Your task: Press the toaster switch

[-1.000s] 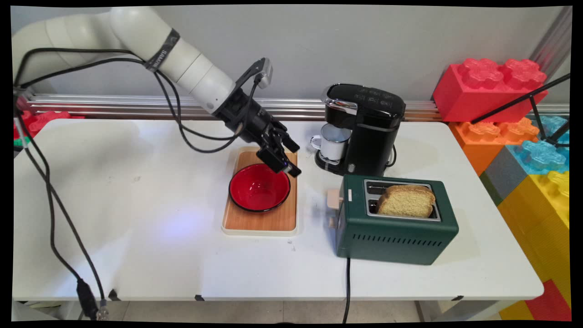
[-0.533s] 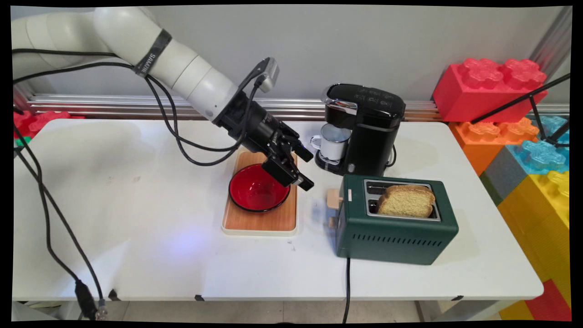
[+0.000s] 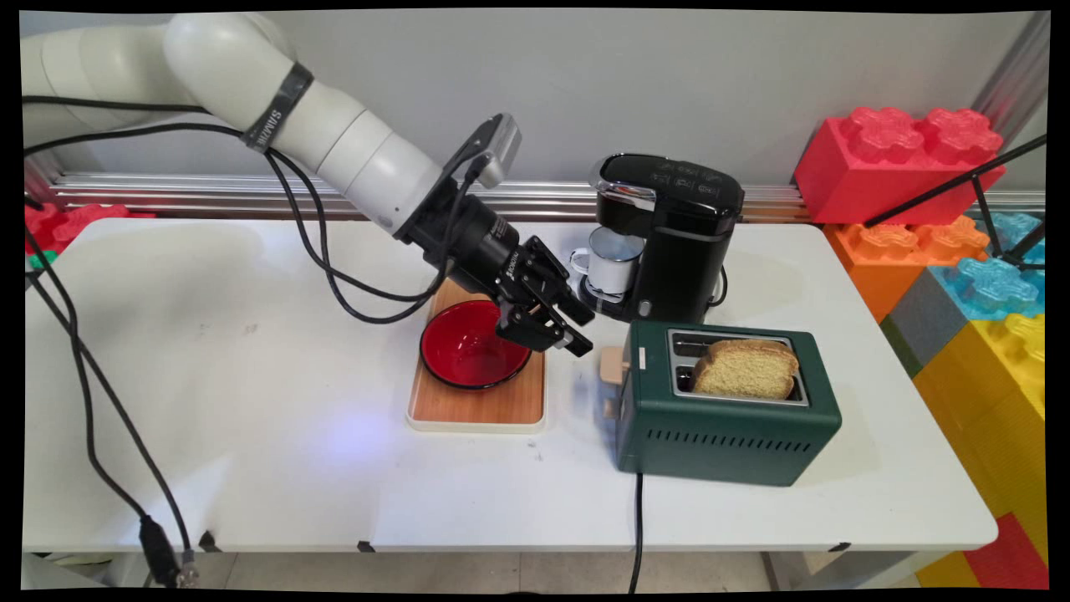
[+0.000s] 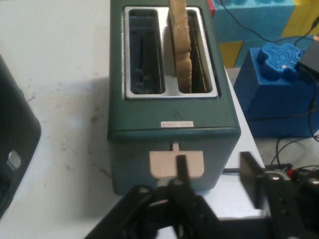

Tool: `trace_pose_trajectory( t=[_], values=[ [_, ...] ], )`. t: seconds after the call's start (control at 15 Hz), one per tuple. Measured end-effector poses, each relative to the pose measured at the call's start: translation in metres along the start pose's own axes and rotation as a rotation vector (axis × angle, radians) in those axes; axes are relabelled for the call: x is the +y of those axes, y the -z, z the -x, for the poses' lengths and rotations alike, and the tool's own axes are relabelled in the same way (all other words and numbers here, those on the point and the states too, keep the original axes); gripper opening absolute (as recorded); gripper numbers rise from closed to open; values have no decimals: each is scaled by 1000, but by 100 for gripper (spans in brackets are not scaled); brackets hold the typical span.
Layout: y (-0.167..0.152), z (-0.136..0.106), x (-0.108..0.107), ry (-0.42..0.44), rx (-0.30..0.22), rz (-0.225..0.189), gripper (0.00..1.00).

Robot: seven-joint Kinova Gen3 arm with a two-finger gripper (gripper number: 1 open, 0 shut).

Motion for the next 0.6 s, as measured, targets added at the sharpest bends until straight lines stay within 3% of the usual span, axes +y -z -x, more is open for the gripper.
trace_pose_trajectory(
  t=[0.6],
  values=[
    [-13, 2, 0, -41, 28, 4, 0]
  ],
)
